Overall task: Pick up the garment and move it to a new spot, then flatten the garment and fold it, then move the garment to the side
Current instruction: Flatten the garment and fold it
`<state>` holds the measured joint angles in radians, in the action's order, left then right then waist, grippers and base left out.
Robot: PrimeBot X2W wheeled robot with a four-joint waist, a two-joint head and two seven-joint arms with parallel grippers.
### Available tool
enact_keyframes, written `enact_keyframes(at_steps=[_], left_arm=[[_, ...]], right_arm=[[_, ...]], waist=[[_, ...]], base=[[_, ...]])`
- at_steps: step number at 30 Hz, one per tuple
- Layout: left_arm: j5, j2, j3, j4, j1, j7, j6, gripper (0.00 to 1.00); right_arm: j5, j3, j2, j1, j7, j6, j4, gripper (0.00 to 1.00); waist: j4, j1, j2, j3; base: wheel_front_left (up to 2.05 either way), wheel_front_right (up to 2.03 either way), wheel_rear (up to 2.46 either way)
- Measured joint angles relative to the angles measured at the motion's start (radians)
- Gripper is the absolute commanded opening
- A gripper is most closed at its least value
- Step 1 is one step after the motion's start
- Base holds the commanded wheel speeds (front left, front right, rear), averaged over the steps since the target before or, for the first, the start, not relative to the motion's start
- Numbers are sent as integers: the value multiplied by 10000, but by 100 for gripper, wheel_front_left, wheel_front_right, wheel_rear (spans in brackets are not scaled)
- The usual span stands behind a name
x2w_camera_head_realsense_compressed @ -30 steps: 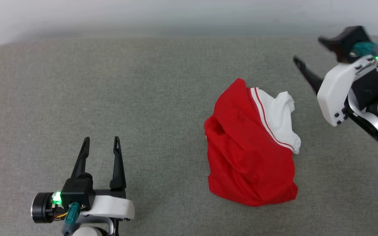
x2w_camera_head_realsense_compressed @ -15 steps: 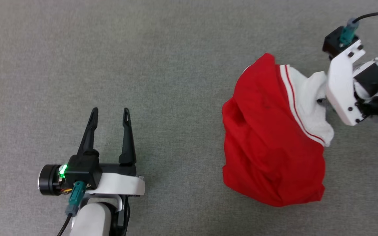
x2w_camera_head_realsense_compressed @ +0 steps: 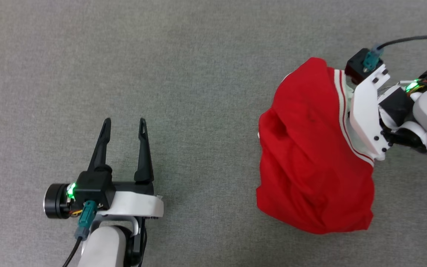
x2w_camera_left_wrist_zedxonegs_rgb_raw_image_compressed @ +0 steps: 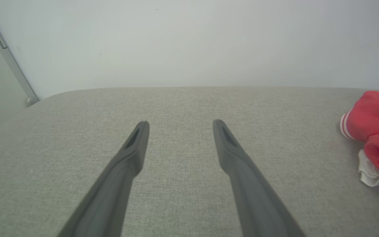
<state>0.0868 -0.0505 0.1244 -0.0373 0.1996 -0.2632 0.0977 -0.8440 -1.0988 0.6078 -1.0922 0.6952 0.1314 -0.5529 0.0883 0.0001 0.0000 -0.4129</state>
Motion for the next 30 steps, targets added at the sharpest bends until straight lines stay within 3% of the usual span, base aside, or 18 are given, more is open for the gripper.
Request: enact_keyframes(at_steps=[4, 12, 16, 20, 25, 30], left_arm=[[-42, -2, -138, -69, -285, 0, -8, 100], [-121, -2, -324, -82, -918, 0, -58, 100], [-125, 2, -424, -54, -1180, 0, -56, 100], [-169, 2, -546, -15, -1374, 0, -79, 100], [-226, 2, -614, -13, -1392, 0, -134, 100], [-297, 2, -642, -56, -1383, 0, -198, 100]], right_arm=[[92, -493, 416, -193, -1099, 2, 309, 0], [-169, -965, 2516, -208, -2606, 0, 2272, 0], [-543, -679, 3731, 1003, -2865, 0, 3246, 0], [-938, -347, 4575, 2763, -2857, 0, 3352, 0], [-1417, 44, 4566, 4980, -3262, 0, 2226, 0], [-1772, 437, 3714, 6264, -3645, -6, 1126, 0]], waist=[[-177, 0, 0, 487], [-724, 0, 0, 1559], [-1061, -1, 0, 1893], [-1393, -1, 0, 2096], [-1607, -1, 0, 2127], [-1637, -1, 0, 2083]], base=[[0, 0, 0], [0, 0, 0], [0, 0, 0], [0, 0, 0], [0, 0, 0], [0, 0, 0]])
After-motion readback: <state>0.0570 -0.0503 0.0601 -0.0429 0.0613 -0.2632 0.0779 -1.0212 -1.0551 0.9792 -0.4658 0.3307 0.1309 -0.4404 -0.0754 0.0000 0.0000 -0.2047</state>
